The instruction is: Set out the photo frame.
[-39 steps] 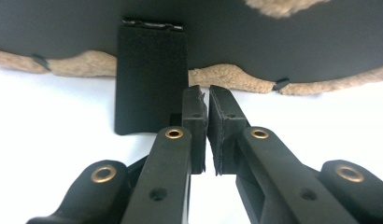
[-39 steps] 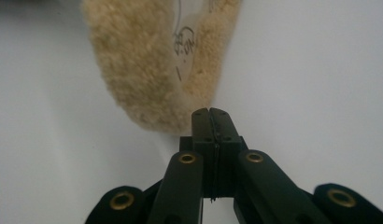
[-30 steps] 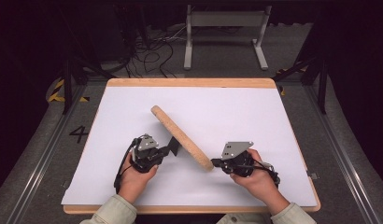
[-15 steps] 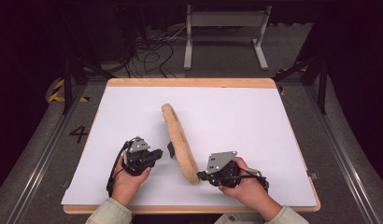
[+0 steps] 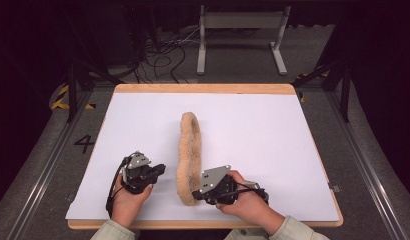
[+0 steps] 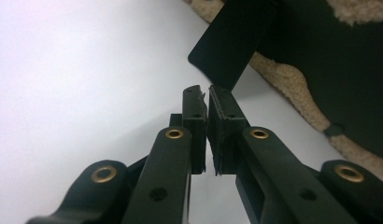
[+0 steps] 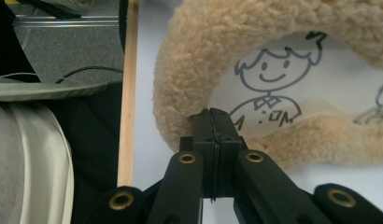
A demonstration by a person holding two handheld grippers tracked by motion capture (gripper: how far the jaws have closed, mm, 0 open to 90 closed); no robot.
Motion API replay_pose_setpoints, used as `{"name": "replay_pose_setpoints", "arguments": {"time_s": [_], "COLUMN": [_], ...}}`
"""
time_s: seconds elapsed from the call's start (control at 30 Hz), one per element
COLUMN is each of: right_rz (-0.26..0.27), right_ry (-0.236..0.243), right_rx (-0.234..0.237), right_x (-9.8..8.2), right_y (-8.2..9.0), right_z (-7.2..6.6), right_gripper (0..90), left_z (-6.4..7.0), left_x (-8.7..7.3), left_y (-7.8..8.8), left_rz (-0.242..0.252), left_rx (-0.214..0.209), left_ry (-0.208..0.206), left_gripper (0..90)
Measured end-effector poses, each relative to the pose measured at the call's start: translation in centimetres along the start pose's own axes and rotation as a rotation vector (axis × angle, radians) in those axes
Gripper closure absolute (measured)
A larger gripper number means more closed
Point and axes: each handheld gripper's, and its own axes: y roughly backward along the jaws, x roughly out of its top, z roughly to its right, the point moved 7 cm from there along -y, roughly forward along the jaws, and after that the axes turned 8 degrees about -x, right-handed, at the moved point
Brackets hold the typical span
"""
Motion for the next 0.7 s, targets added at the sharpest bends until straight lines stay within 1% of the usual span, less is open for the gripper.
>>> {"name": "replay_pose_setpoints", "arguments": {"time_s": [0.07,0.17,0.2,0.27,0.33,0.4,0.43,0.47,0.5,0.57,0.6,0.63,0.7], "right_rz": [0.0,0.006,0.005,0.005,0.005,0.003,0.003,0.002,-0.002,-0.006,-0.008,-0.01,-0.014], "right_ry": [0.005,-0.008,-0.013,-0.021,-0.036,-0.052,-0.06,-0.069,-0.076,-0.092,-0.098,-0.106,-0.12], "right_rx": [0.004,0.007,0.003,-0.012,-0.027,-0.044,-0.053,-0.065,-0.072,-0.091,-0.098,-0.107,-0.123], "right_x": [0.2,0.1,0.0,-0.3,-0.7,-1.1,-1.4,-1.6,-1.9,-2.3,-2.6,-2.8,-3.2], "right_y": [-0.3,-0.2,-0.1,0.2,0.5,0.8,1.0,1.1,1.3,1.5,1.6,1.7,1.9], "right_z": [0.0,0.3,0.4,0.9,1.4,2.2,2.5,2.9,3.3,3.9,4.2,4.5,5.2], "right_gripper": [90.0,90.0,90.0,90.0,90.0,90.0,90.0,90.0,90.0,90.0,90.0,90.0,90.0], "left_z": [-0.1,0.2,0.5,1.1,1.9,2.7,2.9,3.2,3.5,4.3,4.5,4.9,6.0], "left_x": [-0.1,-0.1,-0.1,0.1,0.5,0.8,1.1,1.4,1.6,2.0,2.3,2.5,2.8], "left_y": [0.3,0.7,0.9,1.5,2.3,3.2,3.6,3.9,4.1,4.5,4.6,4.7,4.9], "left_rz": [0.002,0.016,0.017,0.035,0.058,0.086,0.107,0.121,0.133,0.146,0.161,0.163,0.169], "left_rx": [0.004,-0.011,-0.026,-0.04,-0.052,-0.066,-0.062,-0.077,-0.091,-0.121,-0.121,-0.137,-0.165], "left_ry": [0.005,0.006,0.018,0.02,0.001,0.0,-0.013,-0.009,-0.013,-0.008,-0.036,-0.033,-0.052], "left_gripper": [85.3,84.5,84.3,84.6,85.3,86.5,87.2,88.0,88.5,88.9,89.0,89.1,89.1]}}
